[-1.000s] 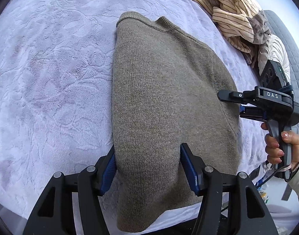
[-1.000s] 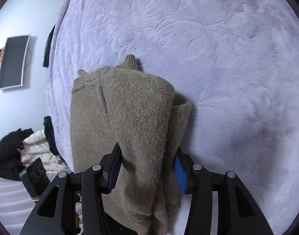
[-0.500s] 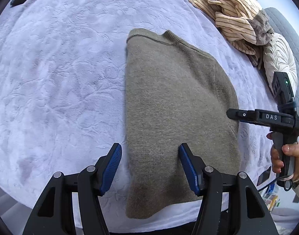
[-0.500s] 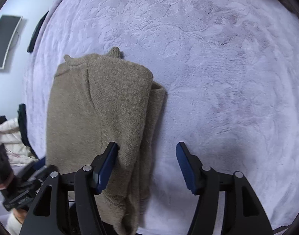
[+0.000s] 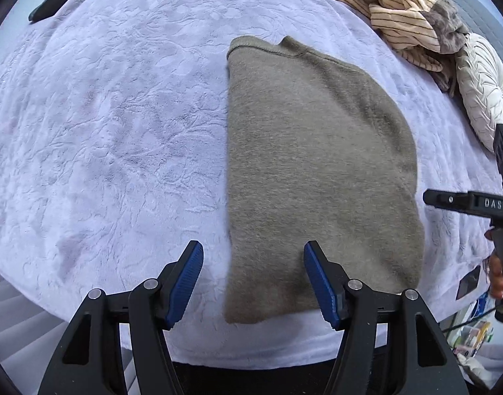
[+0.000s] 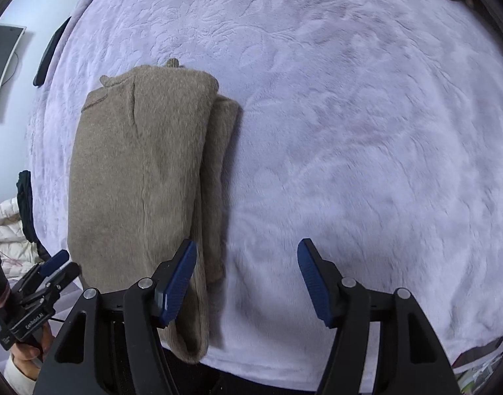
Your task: Fold small clothes
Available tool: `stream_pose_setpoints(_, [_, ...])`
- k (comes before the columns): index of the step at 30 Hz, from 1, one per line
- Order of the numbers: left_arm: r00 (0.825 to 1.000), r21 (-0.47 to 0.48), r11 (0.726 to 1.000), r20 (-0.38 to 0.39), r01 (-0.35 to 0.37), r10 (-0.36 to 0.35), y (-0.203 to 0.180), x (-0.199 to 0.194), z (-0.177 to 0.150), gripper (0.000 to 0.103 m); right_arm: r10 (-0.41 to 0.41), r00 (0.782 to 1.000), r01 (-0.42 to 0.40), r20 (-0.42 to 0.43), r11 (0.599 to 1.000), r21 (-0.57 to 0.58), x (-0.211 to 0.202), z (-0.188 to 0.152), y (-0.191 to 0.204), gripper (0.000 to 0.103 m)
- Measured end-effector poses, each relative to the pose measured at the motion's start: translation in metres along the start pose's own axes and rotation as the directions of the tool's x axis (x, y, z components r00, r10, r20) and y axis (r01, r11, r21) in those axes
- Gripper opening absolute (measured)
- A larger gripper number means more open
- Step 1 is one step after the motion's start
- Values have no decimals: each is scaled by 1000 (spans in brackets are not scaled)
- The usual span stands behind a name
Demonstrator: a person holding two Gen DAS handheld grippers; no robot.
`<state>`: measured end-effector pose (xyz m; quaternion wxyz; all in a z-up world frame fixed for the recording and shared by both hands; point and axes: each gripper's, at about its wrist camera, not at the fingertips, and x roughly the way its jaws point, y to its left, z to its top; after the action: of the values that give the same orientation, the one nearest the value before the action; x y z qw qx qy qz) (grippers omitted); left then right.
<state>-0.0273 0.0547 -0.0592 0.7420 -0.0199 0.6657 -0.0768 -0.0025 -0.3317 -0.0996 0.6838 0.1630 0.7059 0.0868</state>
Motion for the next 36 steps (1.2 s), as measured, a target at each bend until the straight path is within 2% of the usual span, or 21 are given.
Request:
stream_pose_setpoints(5, [998,-4,1000,55,-22,22,-25,-18,-4,65,23,999,-23,23,1000,1,-19,-26,6,79])
stream_pose_setpoints(8, [996,-16,1000,88,-17,18,-36,-31,-6,92,38,998,-38,43,999,-3,-26,-32,16,80])
stream_pose_setpoints(14, [995,-4,1000,92,-28,28,-50,-40,-5,93,19,996,-17,85,999,-28,-40,-42,38,83])
stream_pose_setpoints(17, [995,36,997,78,-65,62,-54,-36,-3,102,21,993,-17,117,999,-30,-48,-47,46,83])
stream_pose_setpoints(18, [995,51,996,75,-72,68,-54,-35,-3,102,17,991,-13,130,999,-32,-50,-49,50,86])
stream_pose_setpoints(21, [995,71,995,71,-70,65,-49,-35,-3,102,-11,986,17,164,999,-32,-54,-54,59,103])
stream_pose_setpoints(24, [994,68,994,79,-82,76,-39,-36,-1,102,-33,981,38,193,999,-21,-55,-57,69,103])
stream_pose_setpoints(36, [986,70,987,92,-146,139,-11,-41,5,102,-142,970,135,200,990,49,-53,-70,103,103])
